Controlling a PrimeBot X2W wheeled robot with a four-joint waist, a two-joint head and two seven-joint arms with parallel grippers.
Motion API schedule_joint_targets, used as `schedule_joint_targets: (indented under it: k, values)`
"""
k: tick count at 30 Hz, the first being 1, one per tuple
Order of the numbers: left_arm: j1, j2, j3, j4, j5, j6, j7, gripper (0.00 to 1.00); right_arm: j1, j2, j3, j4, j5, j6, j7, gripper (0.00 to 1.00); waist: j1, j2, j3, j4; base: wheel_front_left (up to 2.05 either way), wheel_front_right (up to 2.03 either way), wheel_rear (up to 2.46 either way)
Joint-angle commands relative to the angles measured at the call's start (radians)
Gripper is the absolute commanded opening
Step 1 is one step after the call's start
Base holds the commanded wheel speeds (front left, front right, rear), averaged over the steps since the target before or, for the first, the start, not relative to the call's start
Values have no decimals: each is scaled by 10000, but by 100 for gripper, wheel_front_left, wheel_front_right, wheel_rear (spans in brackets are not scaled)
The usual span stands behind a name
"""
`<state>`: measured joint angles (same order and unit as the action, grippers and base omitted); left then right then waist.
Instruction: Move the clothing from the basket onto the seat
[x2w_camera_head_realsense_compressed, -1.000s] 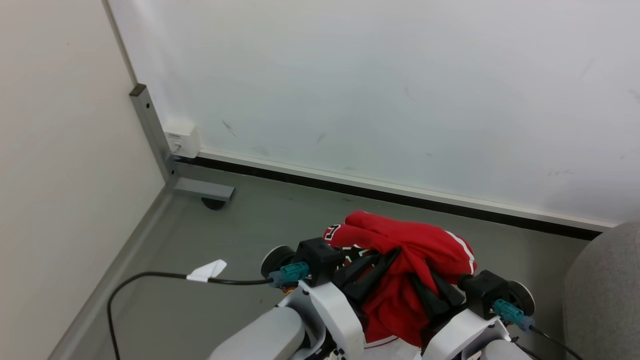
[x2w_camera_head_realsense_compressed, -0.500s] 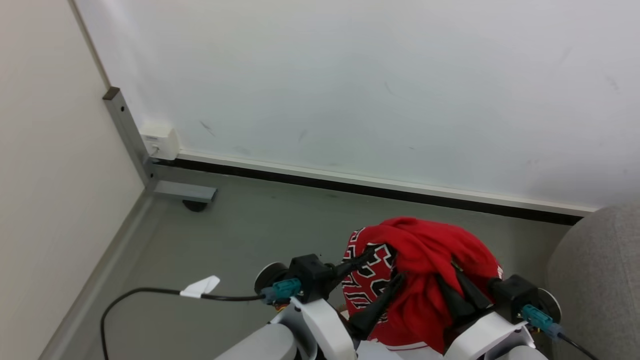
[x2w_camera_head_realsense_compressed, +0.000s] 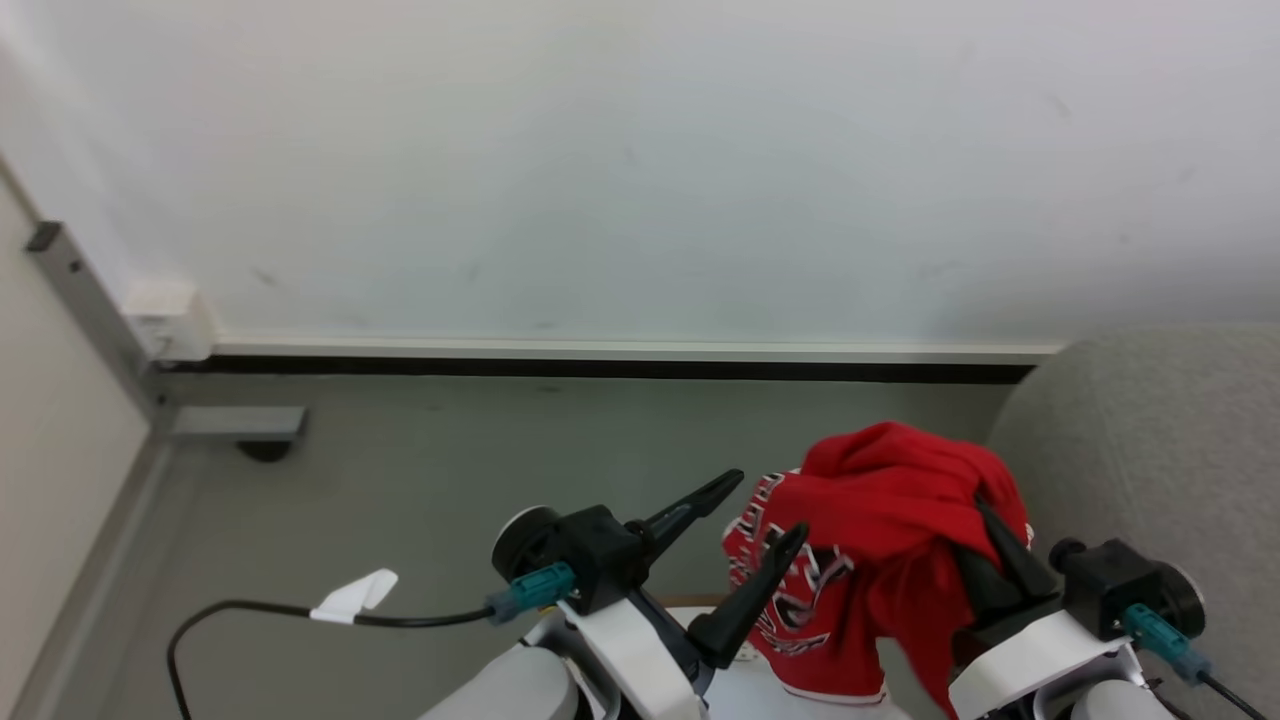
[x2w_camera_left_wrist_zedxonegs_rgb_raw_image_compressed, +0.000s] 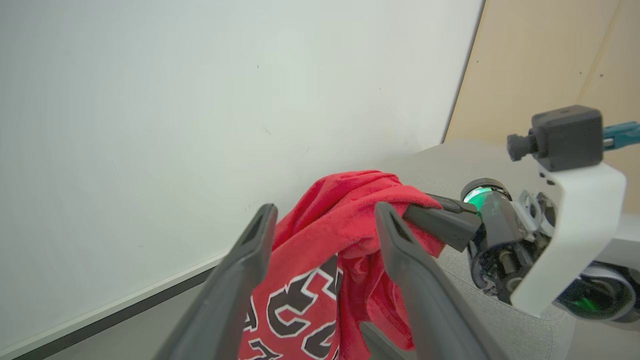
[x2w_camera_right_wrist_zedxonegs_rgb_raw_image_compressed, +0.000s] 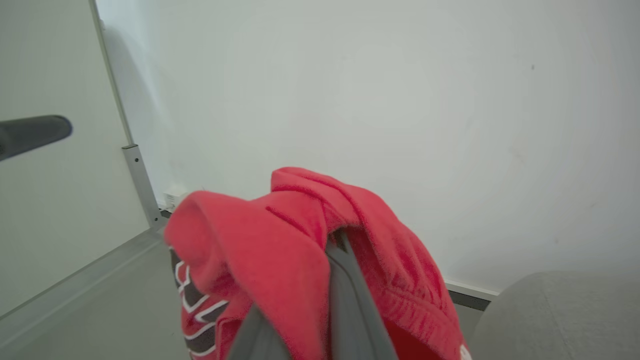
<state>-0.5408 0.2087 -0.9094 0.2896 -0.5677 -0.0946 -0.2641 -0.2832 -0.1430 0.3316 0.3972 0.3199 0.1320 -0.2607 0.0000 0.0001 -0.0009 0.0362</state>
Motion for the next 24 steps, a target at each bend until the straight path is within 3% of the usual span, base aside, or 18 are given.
schedule_joint_targets:
  k: [1, 15, 24]
  values:
    - [198, 73, 51, -87, 169, 20, 0, 100, 44, -121, -154, -170, -71, -23, -25, 0, 0, -1, 104, -612, 0, 0, 0]
    - [592, 21, 515, -401, 657, -155, -3, 100, 434, -382, -1138, -1454, -668, -23, -25, 0, 0, -1, 393, -3092, 0, 0, 0]
    - [607, 142, 692, -474, 944, -267, -4, 100, 794, -180, -1754, -2251, -881, -23, -23, 0, 0, -1, 763, -4126, 0, 0, 0]
